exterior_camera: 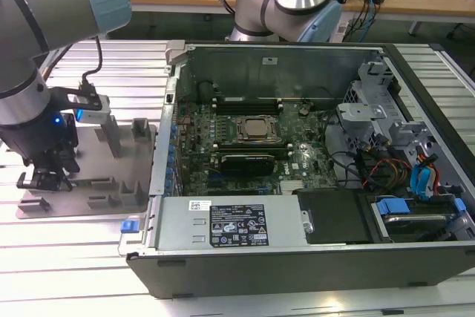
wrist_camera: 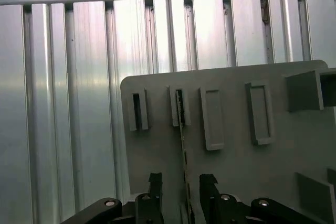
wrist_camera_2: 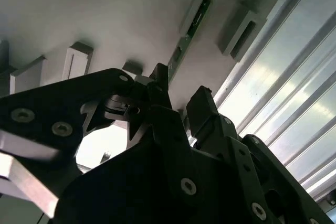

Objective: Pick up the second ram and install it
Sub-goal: 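Pick up the second ram and move it above second insertion slot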

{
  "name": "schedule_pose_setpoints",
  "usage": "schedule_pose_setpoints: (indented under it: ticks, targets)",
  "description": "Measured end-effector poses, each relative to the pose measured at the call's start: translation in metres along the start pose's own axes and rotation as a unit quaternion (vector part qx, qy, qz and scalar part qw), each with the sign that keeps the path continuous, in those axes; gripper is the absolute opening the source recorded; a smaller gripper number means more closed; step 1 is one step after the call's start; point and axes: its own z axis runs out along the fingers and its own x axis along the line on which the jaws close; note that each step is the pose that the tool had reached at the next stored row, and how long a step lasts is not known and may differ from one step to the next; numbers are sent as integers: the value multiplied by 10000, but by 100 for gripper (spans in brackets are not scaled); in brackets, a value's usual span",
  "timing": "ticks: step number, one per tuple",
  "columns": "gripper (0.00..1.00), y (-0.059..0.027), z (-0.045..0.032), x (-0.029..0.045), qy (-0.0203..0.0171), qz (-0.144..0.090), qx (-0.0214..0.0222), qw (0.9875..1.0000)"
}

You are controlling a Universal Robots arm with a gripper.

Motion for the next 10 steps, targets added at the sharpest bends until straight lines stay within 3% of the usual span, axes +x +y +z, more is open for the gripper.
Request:
schedule_pose_setpoints:
  ticks: [2,6,10]
  targets:
    - [40,16,46,4,-22,-140,-8,9999]
    - [40,12,179,8,-21,-187,-10,9998]
    - [39,12,194,9,-20,-187,-11,9998]
